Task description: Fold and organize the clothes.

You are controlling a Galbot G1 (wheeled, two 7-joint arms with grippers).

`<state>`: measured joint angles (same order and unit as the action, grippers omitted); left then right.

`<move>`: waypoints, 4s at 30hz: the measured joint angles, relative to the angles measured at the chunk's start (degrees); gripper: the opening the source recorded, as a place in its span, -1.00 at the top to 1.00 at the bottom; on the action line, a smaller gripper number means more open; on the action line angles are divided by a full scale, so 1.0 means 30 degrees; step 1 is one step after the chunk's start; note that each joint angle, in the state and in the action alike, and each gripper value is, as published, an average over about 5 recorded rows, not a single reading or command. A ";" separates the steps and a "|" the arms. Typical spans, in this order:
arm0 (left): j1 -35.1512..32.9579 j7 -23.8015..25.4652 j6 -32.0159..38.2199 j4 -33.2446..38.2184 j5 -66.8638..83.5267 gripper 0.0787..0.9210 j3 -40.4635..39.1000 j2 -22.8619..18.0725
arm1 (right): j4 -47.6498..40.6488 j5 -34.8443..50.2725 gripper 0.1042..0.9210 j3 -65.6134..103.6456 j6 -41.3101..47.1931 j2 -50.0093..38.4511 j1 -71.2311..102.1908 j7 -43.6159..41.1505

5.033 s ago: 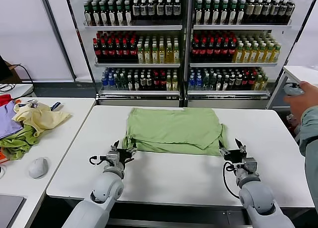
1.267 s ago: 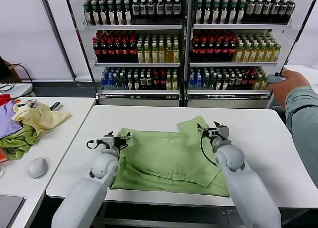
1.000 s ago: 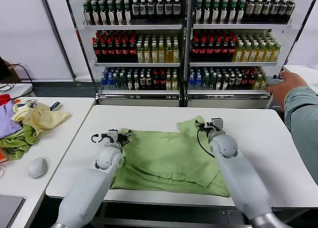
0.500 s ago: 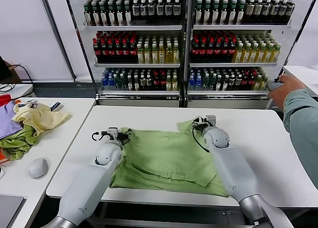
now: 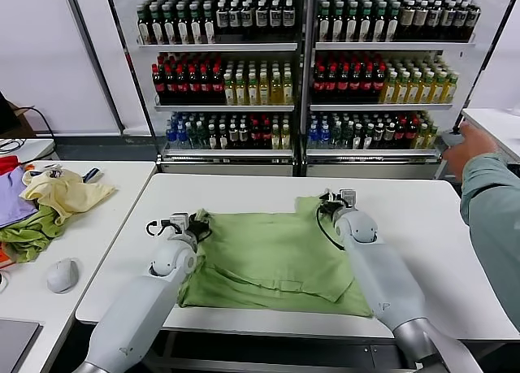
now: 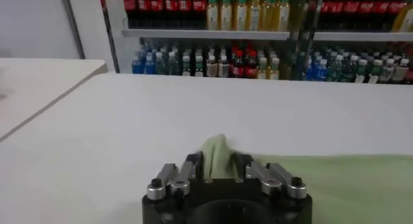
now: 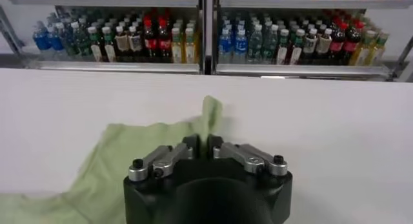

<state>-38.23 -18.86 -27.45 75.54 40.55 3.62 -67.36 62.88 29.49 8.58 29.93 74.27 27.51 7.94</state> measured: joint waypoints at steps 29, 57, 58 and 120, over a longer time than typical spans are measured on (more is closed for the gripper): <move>-0.5901 0.1348 0.1532 0.8070 0.3766 0.96 0.2903 0.3653 | 1.3873 0.0861 0.98 0.3901 0.0202 -0.2295 0.9089 0.1106; -0.9445 0.0791 0.0800 1.0981 -0.1324 -0.08 0.3940 0.3683 | 1.7890 -0.2909 -0.07 0.5211 0.0331 -0.1292 1.5683 0.0976; -0.9604 0.0630 0.0853 1.1092 -0.1563 -0.15 0.4001 0.3528 | 1.7986 -0.3025 -0.11 0.5227 0.0280 -0.1255 1.5829 0.0948; -1.2402 0.2080 0.2043 1.5278 0.0689 0.92 0.9264 -0.1639 | 2.0026 -0.4498 -0.76 0.5565 -0.0721 -0.0623 1.8277 0.0547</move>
<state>-75.44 -12.62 -21.32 121.38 42.62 31.41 -72.28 122.96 15.99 25.27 27.77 72.40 82.34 9.58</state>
